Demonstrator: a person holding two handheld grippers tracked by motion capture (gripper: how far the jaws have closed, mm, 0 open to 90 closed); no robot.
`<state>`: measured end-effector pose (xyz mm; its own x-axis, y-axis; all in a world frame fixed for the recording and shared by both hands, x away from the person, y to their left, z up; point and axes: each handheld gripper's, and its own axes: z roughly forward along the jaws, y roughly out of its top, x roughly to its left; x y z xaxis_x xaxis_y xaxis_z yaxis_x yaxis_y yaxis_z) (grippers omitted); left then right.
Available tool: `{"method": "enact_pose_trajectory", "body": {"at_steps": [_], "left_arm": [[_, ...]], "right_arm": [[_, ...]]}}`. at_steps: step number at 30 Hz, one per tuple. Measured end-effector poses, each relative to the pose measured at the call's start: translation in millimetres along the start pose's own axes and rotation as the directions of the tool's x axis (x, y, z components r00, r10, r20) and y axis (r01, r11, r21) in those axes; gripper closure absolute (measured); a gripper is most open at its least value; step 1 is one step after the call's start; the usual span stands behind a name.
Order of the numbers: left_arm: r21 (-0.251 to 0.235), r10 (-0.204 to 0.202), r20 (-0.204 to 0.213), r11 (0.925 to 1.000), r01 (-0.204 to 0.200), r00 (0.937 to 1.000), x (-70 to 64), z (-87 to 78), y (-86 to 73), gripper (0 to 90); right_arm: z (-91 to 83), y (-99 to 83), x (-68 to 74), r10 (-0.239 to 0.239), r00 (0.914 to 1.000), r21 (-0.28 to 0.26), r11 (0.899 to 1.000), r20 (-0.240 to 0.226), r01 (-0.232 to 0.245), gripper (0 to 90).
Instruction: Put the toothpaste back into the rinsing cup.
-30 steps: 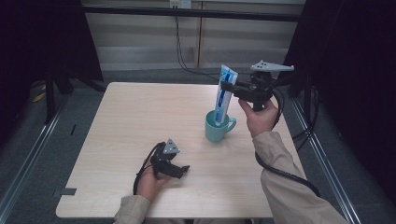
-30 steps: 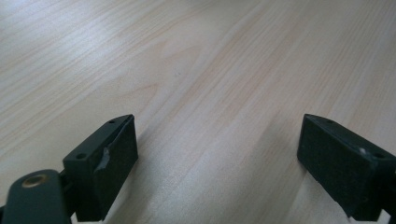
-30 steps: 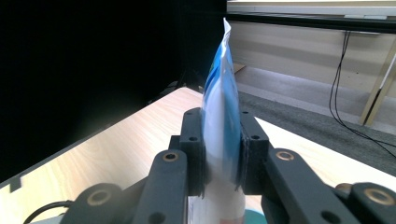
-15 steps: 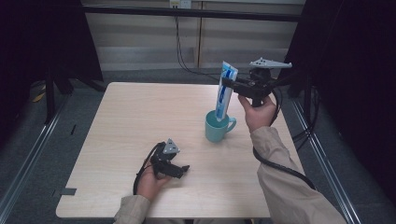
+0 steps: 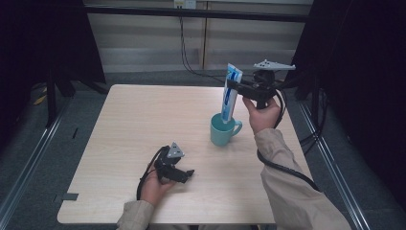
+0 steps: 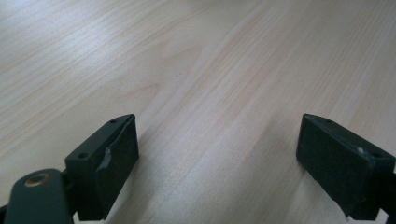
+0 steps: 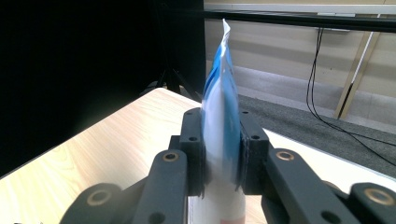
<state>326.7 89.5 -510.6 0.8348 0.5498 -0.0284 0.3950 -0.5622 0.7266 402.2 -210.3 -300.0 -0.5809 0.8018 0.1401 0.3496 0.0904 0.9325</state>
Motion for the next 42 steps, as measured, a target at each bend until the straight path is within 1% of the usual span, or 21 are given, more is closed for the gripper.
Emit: {"method": "enact_pose_trajectory", "body": {"at_steps": [10, 18, 25, 32, 42], "left_arm": [[0.000, 0.000, 0.000, 1.0000, 0.000, 1.0000, 0.0, 0.0, 0.0, 12.6], [0.006, 0.006, 0.001, 1.0000, -0.006, 1.0000, 0.4, -0.3, 0.1, 12.6], [0.004, 0.006, 0.000, 1.0000, -0.006, 1.0000, 0.3, -0.2, 0.0, 12.6], [0.003, 0.006, -0.001, 1.0000, -0.006, 1.0000, 0.3, -0.1, 0.0, 12.6], [0.003, 0.006, 0.000, 1.0000, -0.006, 1.0000, 0.3, -0.1, 0.0, 12.6]], "right_arm": [[5.4, -7.8, -2.9, -0.009, 0.9997, 0.004, 1.000, 0.022, 0.009, 76.0], [10.4, -17.8, -6.4, 0.009, 0.9995, 0.000, 1.000, 0.030, -0.009, 76.0], [15.6, -25.9, -7.0, 0.006, 0.9991, 0.015, 1.000, 0.042, -0.006, 76.0], [20.7, -32.2, -7.7, 0.010, 0.9991, 0.024, 1.000, 0.042, -0.011, 75.9], [29.0, -45.7, -7.4, 0.034, 0.9987, 0.038, 0.999, 0.038, -0.036, 75.8]]}}
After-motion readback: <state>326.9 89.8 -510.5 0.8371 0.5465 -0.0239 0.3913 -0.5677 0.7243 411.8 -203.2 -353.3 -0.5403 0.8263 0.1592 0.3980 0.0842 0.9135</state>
